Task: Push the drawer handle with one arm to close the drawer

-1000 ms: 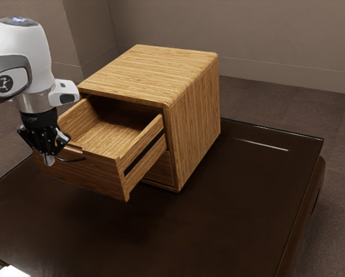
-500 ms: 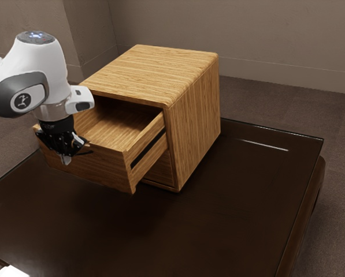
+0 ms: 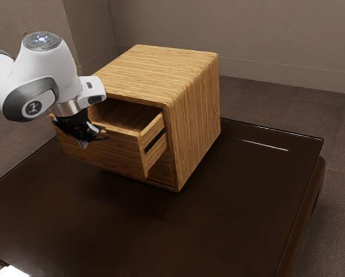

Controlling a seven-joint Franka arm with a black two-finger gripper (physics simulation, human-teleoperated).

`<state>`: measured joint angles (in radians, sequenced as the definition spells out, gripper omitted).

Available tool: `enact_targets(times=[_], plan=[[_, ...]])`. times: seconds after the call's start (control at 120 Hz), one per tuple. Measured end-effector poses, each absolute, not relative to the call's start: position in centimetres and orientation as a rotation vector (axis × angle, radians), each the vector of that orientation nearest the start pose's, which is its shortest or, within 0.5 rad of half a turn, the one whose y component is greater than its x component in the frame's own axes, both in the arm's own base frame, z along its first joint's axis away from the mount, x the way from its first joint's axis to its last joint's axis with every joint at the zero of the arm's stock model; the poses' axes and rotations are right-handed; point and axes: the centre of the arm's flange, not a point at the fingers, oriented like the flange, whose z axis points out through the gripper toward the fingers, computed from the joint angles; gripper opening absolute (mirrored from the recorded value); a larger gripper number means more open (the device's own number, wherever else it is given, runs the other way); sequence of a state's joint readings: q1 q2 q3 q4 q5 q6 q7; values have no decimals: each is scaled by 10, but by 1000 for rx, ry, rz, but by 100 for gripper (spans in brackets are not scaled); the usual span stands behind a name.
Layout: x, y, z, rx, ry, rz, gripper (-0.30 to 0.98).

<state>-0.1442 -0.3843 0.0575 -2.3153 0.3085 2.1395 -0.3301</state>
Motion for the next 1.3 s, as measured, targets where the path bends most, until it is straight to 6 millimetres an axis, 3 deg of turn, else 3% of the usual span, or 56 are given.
enact_targets(times=[0.758, 1.3], plan=[[529, -21, 502, -2830, -72, -601, -10], [543, -35, 506, -2749, 60, -781, -10]])
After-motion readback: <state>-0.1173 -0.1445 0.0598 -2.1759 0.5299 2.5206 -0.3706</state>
